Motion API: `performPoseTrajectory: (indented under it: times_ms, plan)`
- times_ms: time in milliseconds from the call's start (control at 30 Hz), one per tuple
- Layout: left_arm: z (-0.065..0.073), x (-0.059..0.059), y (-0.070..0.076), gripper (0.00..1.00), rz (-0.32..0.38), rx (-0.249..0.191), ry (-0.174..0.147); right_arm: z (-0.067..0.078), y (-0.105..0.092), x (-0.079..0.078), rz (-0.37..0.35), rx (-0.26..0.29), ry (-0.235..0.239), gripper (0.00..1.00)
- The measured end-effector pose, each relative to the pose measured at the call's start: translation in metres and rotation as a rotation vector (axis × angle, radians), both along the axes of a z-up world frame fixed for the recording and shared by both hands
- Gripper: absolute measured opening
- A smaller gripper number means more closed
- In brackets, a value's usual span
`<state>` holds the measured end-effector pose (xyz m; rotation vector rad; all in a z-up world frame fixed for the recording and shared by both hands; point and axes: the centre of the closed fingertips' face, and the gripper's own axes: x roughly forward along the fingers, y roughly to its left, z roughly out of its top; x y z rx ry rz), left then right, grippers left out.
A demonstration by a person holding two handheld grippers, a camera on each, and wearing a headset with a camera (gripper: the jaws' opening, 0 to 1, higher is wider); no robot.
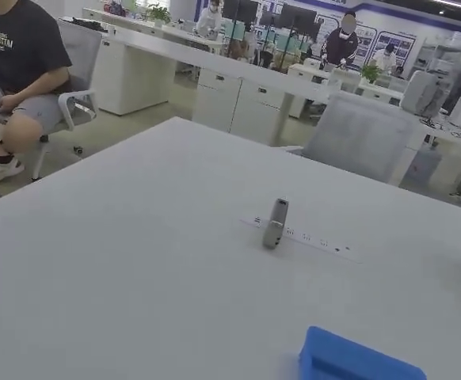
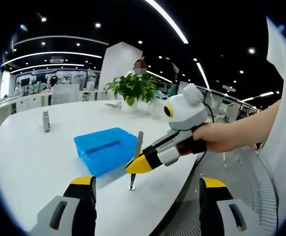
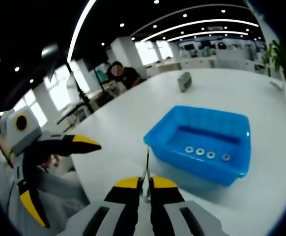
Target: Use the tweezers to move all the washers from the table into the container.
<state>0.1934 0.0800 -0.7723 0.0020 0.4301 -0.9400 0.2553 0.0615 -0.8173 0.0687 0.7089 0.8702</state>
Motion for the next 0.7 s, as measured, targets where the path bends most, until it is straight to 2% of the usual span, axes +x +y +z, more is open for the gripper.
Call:
performPoseTrajectory:
  times_ms: [133, 167, 200, 233, 300, 400, 467, 567, 700]
  plan:
    - [-0.001, 0.000, 0.000, 0.88, -0.003, 0.004, 0.001, -0.001, 0.000, -0.002, 0.022, -0.026, -0.021, 0.04]
    - [-0.001, 0.000, 0.000, 0.88, -0.003, 0.005, 0.002, -0.002, 0.003, -0.006, 0.053, -0.033, -0.023, 0.04]
    - [-0.001, 0.000, 0.000, 0.88, -0.004, 0.006, 0.002, -0.005, 0.003, -0.009, 0.089, -0.064, -0.036, 0.04]
    - [-0.002, -0.001, 0.000, 0.88, -0.007, 0.009, 0.003, -0.002, 0.005, -0.009, 0.120, -0.092, -0.095, 0.04]
    - [-0.002, -0.001, -0.001, 0.88, -0.010, 0.014, 0.001, -0.002, 0.008, -0.012, 0.175, -0.146, -0.139, 0.04]
    - [-0.003, -0.002, -0.001, 0.88, -0.013, 0.017, 0.003, -0.002, 0.018, -0.021, 0.299, -0.226, -0.232, 0.04]
    - [-0.003, -0.002, -0.001, 0.88, -0.014, 0.017, 0.002, -0.002, 0.022, -0.025, 0.352, -0.260, -0.279, 0.04]
    - [-0.003, -0.002, -0.001, 0.87, -0.014, 0.020, 0.000, -0.004, 0.021, -0.028, 0.367, -0.278, -0.310, 0.04]
    - [-0.001, 0.000, 0.000, 0.87, -0.005, 0.017, -0.007, -0.004, 0.017, -0.027, 0.378, -0.287, -0.329, 0.03]
